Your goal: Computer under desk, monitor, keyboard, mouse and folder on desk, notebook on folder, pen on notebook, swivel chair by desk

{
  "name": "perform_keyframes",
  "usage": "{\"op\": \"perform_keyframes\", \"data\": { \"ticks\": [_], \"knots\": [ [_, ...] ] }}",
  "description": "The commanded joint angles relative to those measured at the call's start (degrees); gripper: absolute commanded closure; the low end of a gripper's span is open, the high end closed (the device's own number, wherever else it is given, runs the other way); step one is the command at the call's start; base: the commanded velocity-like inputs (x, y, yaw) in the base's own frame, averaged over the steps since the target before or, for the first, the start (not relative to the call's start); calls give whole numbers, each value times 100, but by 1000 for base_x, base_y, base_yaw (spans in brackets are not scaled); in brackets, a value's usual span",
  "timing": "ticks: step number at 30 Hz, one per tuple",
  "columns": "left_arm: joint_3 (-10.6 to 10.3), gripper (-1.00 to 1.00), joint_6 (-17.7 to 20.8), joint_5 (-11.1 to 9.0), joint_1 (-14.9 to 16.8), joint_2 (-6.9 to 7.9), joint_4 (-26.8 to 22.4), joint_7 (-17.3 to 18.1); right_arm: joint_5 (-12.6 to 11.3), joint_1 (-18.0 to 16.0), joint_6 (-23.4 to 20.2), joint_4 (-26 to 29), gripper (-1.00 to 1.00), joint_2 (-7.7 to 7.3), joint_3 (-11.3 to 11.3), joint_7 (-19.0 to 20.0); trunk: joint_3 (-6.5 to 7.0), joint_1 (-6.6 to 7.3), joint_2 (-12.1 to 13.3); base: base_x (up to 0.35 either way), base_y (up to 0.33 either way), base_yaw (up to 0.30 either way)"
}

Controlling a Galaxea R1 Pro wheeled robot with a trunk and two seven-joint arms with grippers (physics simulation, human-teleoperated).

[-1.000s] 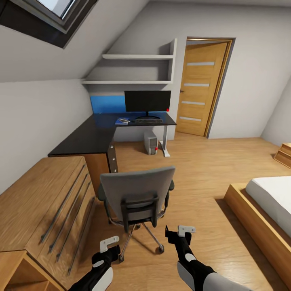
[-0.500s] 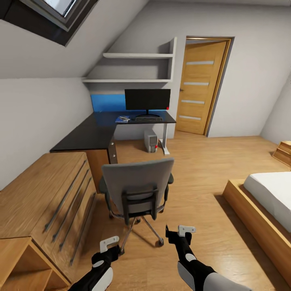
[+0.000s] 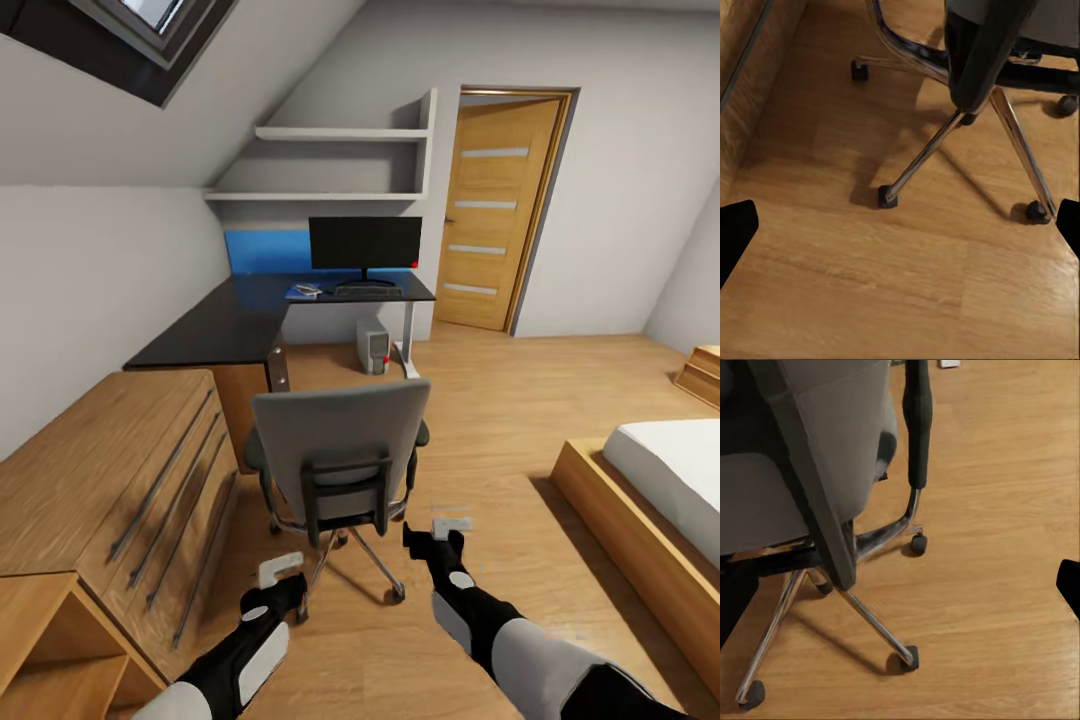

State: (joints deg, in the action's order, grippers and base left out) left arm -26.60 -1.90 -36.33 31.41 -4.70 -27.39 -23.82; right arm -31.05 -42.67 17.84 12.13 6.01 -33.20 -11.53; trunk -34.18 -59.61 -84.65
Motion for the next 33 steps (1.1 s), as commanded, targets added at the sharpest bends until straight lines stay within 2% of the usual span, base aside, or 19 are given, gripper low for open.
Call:
{"op": "perform_keyframes", "data": {
  "ticks": [1,4,8,10,13,15,16,18,22,29,31,33],
  "knots": [
    [-42,-100,92,-74,155,5,-19,-47,-54,-82,-76,-2,-100,0,-41,-32,-26,-23,-45,0,0,0],
    [-39,-100,417,-90,528,-30,-41,-51,-76,-361,-389,4,-100,0,-38,-34,-80,-88,-165,0,0,0],
    [-22,-100,473,-114,638,-106,50,-32,-72,-433,-466,-66,-100,3,-48,-12,-152,-176,-325,0,0,0],
    [-27,-100,226,-152,650,-122,385,-15,-60,-440,-465,-104,-100,0,-53,40,-188,-220,-406,0,0,0],
    [-48,-100,-380,-170,654,-125,609,-5,-49,-437,-453,-119,-100,-3,-57,122,-242,-286,-526,0,0,0],
    [-52,-100,-530,-182,655,-140,658,0,-44,-436,-444,-124,-100,-25,-56,222,-278,-330,-606,0,0,0],
    [-55,-100,-599,-190,655,-185,851,7,-25,-426,-437,-130,-100,-43,-55,637,-296,-352,-646,0,0,0],
    [-48,-100,-627,-196,655,-196,1010,76,122,-416,-423,-131,-100,-45,-55,924,-332,-396,-726,0,0,0],
    [-60,-100,-635,-170,655,-196,1067,510,291,-409,-413,-124,-100,-8,-68,1043,-403,-484,-887,0,0,0],
    [-69,-100,-522,-141,655,-224,1037,544,460,-403,-324,-131,-100,-8,-133,1044,-529,-638,-1168,0,0,0],
    [-73,-100,-343,-122,655,-320,801,525,466,-401,-233,-132,-100,-5,-134,1046,-565,-681,-1248,0,0,0],
    [-71,-100,-172,-115,655,-341,560,511,471,-401,-206,-137,-100,1,-139,1047,-601,-725,-1328,0,0,0]
  ]
}}
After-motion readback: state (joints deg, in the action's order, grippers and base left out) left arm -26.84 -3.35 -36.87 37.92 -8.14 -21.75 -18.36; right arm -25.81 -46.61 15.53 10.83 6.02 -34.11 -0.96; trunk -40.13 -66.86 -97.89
